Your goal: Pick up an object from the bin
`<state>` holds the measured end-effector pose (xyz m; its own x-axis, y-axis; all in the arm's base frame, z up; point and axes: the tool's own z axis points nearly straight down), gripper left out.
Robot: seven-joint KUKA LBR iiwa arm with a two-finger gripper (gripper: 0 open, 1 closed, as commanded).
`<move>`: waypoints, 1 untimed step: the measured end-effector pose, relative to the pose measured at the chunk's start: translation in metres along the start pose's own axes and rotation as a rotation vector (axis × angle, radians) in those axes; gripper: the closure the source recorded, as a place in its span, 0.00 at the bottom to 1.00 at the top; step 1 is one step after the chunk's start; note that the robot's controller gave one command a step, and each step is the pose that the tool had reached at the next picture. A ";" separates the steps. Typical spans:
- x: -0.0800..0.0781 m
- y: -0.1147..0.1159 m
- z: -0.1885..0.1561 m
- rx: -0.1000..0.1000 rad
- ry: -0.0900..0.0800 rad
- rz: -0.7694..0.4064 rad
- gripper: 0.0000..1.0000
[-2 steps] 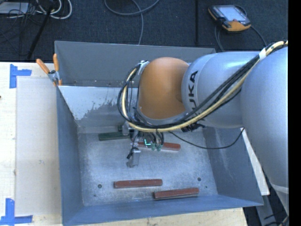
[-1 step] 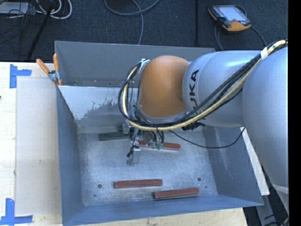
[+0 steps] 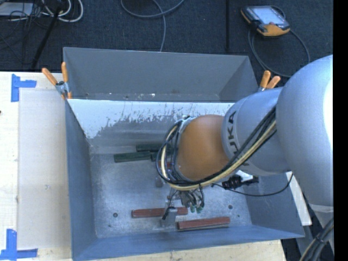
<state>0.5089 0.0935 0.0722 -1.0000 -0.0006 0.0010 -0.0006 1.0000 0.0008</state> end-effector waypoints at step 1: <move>-0.007 0.000 -0.026 0.002 0.005 -0.016 0.00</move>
Offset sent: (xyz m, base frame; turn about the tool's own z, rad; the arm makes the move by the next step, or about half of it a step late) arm 0.0000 0.0000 0.0000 0.0000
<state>0.5157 0.0938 0.0986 -0.9998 -0.0170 0.0056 -0.0170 0.9999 -0.0012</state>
